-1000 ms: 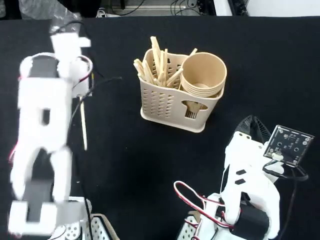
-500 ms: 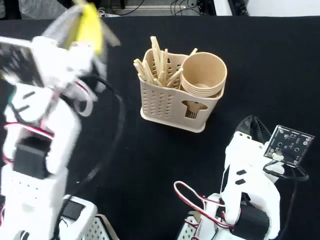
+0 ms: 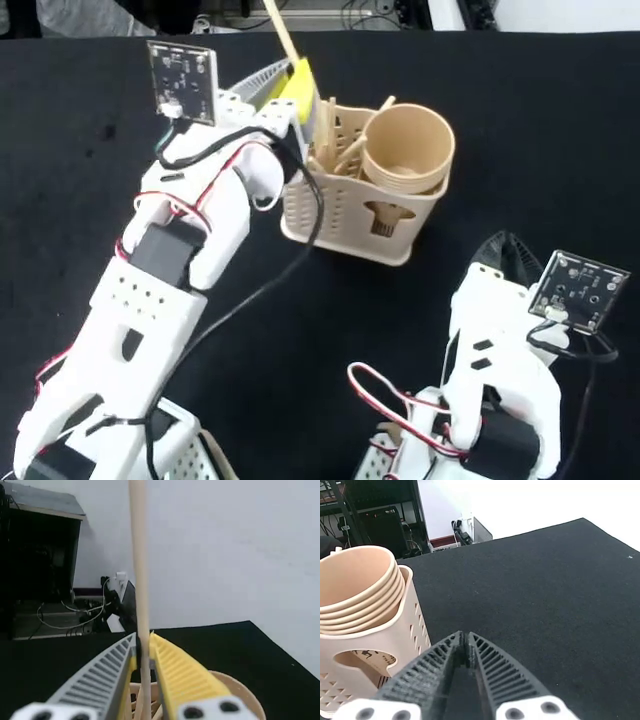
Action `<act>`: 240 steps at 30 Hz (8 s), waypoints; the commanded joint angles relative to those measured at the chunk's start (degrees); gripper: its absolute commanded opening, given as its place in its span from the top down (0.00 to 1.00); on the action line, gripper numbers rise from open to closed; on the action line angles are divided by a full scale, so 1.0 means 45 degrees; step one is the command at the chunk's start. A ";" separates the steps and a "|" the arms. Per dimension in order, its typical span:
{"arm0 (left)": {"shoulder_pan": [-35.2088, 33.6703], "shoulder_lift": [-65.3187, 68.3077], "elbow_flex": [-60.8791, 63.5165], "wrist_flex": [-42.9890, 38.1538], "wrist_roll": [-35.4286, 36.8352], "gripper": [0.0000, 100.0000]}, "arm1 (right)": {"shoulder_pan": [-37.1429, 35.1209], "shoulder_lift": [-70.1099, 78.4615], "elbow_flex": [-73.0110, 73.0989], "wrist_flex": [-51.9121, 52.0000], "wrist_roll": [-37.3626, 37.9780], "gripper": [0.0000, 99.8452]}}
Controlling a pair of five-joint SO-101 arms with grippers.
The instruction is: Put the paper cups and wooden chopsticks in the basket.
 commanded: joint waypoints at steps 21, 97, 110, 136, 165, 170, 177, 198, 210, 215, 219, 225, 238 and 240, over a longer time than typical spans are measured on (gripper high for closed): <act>-0.3429 -0.5802 0.2530 0.7990 -0.3028 0.81 | -0.0156 -0.0127 -0.1788 0.0508 0.3184 0.98; -0.7160 -1.4847 1.6420 0.9709 -0.7072 0.97 | -0.3009 -0.1358 0.8508 0.0410 0.3712 0.99; -0.7160 -1.4847 1.6420 0.9690 -0.7072 0.97 | -0.3009 -0.1358 0.8508 0.0410 0.3712 0.99; -0.7160 -1.4847 1.6420 0.9690 -0.7072 0.97 | -0.3009 -0.1358 0.8508 0.0410 0.3712 0.99; -0.7179 -1.4847 1.6420 0.9690 -0.7072 0.97 | -0.3009 -0.1358 0.8508 0.0410 0.3712 0.99; -0.7160 -1.4847 1.6420 0.9690 -0.7072 0.97 | -0.3009 -0.1358 0.8508 0.0410 0.3712 0.99; -0.7160 -1.4847 1.6420 0.9690 -0.7072 0.97 | -0.3009 -0.1358 0.8508 0.0410 0.3712 0.99; -0.7160 -1.4847 1.6420 0.9690 -0.7072 0.97 | -0.3009 -0.1358 0.8508 0.0410 0.3712 0.99; -0.7160 -1.4847 1.6420 0.9709 -0.7072 0.97 | -0.3009 -0.1358 0.8508 0.0410 0.3712 0.99; -0.7160 -1.4847 1.6420 0.9709 -0.7072 0.97 | -0.3009 -0.1358 0.8508 0.0410 0.3712 0.99; -0.7160 -1.4847 1.6420 0.9729 -0.7072 0.97 | -0.3009 -0.1358 0.8508 0.0410 0.3712 0.99; -0.7160 -1.4847 1.6420 0.9748 -0.7072 0.97 | -0.3009 -0.1358 0.8508 0.0410 0.3712 0.99; -0.7160 -1.4847 1.6420 0.9748 -0.7072 0.97 | -0.3009 -0.1358 0.8508 0.0410 0.3712 0.99; -0.7160 -1.4847 1.6420 0.9748 -0.7072 0.97 | -0.3009 -0.1358 0.8508 0.0410 0.3712 0.99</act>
